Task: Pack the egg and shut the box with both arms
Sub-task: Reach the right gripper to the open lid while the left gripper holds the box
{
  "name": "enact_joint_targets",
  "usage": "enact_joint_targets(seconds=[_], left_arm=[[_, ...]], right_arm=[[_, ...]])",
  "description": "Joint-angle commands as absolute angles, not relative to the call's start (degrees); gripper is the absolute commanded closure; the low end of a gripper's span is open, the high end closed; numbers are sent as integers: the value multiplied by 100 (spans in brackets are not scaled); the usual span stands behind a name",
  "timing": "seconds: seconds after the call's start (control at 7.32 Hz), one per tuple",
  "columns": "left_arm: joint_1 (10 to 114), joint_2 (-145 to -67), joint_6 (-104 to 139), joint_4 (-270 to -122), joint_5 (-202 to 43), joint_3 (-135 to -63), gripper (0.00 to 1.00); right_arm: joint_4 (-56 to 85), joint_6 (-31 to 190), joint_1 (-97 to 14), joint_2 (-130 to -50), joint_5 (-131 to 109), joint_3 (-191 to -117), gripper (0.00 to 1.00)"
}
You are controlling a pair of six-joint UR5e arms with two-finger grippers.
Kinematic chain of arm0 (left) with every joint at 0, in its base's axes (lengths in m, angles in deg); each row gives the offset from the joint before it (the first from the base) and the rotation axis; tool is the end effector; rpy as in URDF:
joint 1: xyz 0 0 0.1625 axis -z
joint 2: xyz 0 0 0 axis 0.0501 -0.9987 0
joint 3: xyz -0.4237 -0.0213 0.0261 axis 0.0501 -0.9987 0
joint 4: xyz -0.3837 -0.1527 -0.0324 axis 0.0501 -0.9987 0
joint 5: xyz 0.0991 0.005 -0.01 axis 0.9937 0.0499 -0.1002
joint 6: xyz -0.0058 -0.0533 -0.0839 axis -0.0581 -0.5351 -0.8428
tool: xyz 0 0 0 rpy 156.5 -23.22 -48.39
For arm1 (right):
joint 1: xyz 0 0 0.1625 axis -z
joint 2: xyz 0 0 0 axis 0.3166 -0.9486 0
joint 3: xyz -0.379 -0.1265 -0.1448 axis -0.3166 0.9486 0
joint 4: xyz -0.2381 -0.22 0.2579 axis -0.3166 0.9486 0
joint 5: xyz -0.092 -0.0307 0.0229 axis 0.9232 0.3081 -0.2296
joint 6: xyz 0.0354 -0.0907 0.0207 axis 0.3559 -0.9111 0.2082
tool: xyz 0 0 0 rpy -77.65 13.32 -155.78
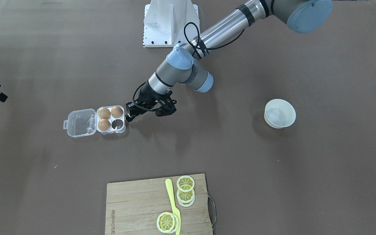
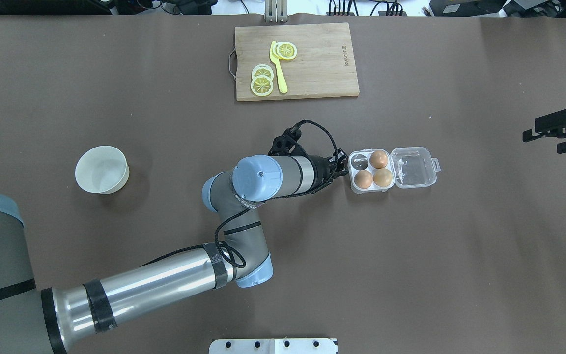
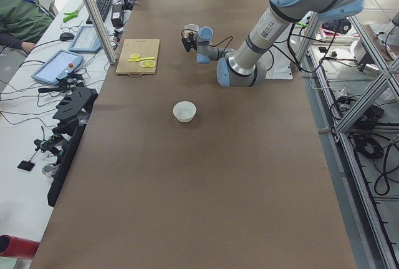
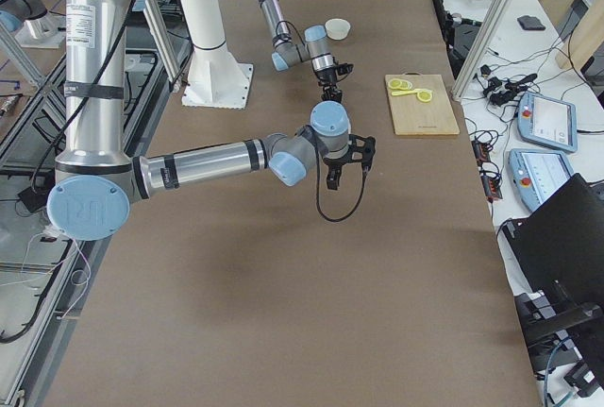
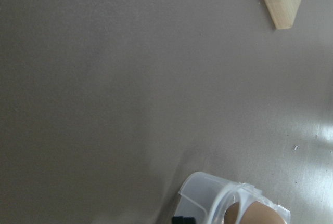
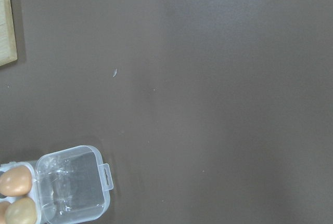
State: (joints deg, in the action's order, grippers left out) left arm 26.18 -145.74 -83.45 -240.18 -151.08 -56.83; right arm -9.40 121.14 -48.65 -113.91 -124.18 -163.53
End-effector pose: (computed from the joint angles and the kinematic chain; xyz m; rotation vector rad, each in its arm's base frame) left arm 0.7215 -0.4499 0.1626 -0.0770 1.5773 -0.6312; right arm -0.1293 -0.4632 0.5049 0.0717 -1.0703 0.2344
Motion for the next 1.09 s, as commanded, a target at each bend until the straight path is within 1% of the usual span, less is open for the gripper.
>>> enact_joint_targets(seconds=[0.0,0.14,0.27,0.55,0.82,0.96], left_arm=[[2616,-14581,-8340,-24017,-15105,-5677,100],[2616,-14581,-8340,-24017,-15097,-5677,100],[2616,-14581,-8340,-24017,-15088,-5686,100],[2608,-14572,-8340,-24017,-15088,-5677,100],[2599,-14572,-8331,-24026,-15088,-5677,100],[2599,-14564,-8331,-24017,-15079,-5677,100]], right_arm=[[-2832,13001,-4641,-11326,-12379,-15433,1],[-3258,13483,-4519,-11065,-12301,-15168,1],[-3584,14010,-4300,-10836,-11978,-15078,1],[-4270,14330,-4061,-10720,-11650,-14649,2],[-5323,14427,-3807,-10623,-11291,-13991,3],[-5815,14602,-3423,-10614,-10802,-13770,22]])
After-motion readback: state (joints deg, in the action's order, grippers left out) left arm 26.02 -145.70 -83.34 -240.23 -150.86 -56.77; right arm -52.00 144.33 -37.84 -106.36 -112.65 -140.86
